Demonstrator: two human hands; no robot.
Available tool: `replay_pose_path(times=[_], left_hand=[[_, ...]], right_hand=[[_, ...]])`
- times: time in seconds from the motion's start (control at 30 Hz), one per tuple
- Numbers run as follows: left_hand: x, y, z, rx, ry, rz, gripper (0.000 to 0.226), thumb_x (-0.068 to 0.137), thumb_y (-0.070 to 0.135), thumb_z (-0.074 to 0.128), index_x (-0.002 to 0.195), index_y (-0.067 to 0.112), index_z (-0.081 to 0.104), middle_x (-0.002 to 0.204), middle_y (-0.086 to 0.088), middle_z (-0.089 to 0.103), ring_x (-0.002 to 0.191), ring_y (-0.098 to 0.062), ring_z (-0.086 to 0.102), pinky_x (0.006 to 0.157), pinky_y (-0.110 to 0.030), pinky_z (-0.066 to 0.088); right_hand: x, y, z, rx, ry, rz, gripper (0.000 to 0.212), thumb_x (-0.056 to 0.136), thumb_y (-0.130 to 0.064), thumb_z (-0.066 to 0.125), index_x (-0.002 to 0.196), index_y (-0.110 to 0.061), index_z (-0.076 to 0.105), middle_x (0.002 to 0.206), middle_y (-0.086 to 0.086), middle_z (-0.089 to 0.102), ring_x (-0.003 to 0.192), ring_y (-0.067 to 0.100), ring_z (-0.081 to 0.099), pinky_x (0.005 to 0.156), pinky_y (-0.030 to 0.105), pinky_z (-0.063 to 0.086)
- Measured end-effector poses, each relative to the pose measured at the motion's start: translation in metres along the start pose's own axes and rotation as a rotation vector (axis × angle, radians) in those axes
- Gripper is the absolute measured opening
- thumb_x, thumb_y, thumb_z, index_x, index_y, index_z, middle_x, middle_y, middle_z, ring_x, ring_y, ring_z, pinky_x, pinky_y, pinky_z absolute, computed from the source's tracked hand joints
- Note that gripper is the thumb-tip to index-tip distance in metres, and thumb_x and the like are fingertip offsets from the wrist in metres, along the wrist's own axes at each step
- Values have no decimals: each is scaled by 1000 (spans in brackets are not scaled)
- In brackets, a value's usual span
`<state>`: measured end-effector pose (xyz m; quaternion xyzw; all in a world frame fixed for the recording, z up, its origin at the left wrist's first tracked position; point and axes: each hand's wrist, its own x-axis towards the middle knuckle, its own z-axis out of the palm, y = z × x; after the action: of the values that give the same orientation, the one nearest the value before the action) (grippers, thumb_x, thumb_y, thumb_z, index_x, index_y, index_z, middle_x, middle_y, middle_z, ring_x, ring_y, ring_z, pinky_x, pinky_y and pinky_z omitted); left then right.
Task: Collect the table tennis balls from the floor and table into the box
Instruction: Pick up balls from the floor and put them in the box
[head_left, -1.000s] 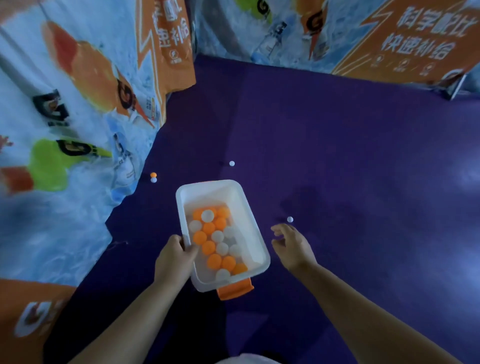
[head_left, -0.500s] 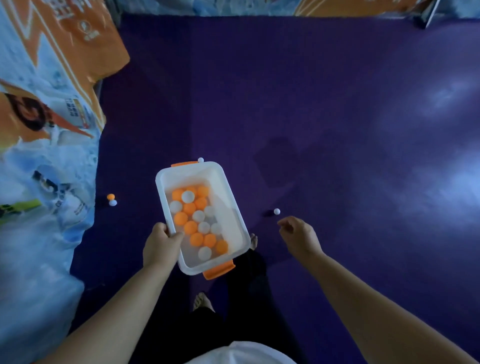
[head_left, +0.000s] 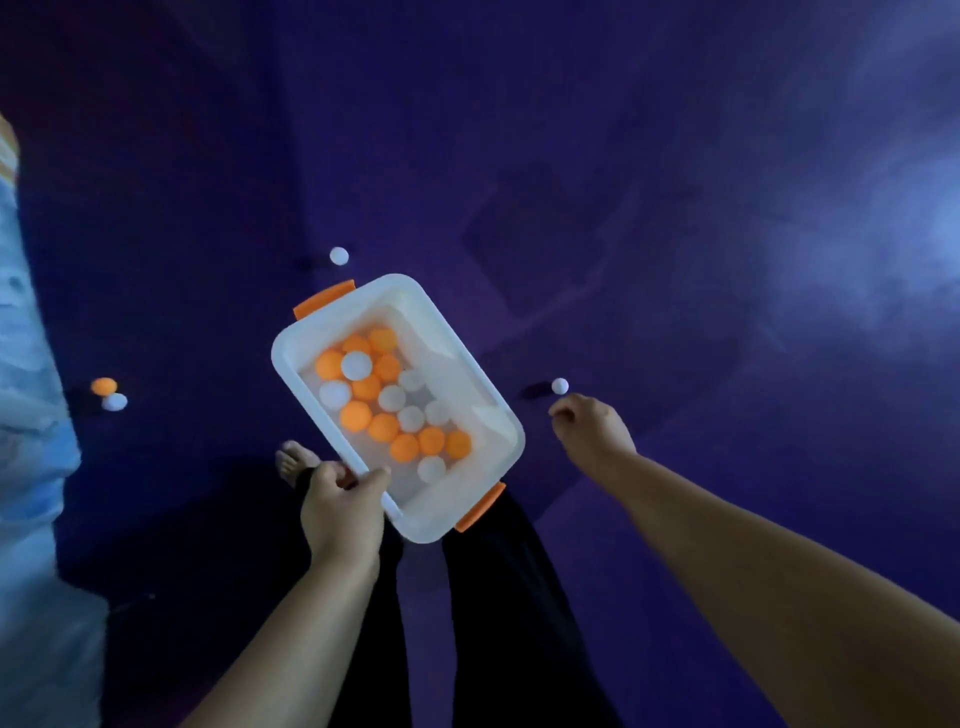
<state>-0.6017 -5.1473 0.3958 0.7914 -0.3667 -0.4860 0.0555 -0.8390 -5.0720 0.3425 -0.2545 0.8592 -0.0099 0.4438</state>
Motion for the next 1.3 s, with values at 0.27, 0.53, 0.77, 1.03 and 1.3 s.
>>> replay_pose_path(times=[0.27,0.53,0.77,1.03,1.3], left_hand=[[151,-60,128,-171,-164,-234,18,78,11,71,74,12,54,77,-6,62,72,-23,61,69,-33,49],[258,-120,199,-294,-179,-237,17,77,8,73,74,15,57,86,-7,66,79,-20,66,83,-36,55],[289,-146,194,-432,-149,-263,17,80,4,70,77,13,56,85,-3,68,85,-19,68,83,-33,55],[290,-118,129,-630,-94,-312,22,84,-2,64,79,20,61,83,4,71,82,-11,70,82,-30,53],[338,-100,52,-820,17,-339,24,84,-2,64,92,21,64,95,6,73,88,-10,71,81,-28,55]], right_hand=[[181,53,112,-81,85,278,41,93,-12,42,133,-24,45,135,2,39,89,26,52,66,32,40],[305,114,195,-90,105,448,69,88,-4,48,146,-28,19,147,8,21,109,41,53,76,38,41],[334,119,235,12,169,419,51,87,-6,50,134,-23,41,139,11,29,104,39,55,82,37,43],[317,20,239,163,291,201,28,91,-27,52,116,-15,50,119,6,47,88,24,49,70,31,36],[335,-141,241,43,290,-59,17,84,-8,44,94,-15,57,111,4,46,81,19,44,65,25,33]])
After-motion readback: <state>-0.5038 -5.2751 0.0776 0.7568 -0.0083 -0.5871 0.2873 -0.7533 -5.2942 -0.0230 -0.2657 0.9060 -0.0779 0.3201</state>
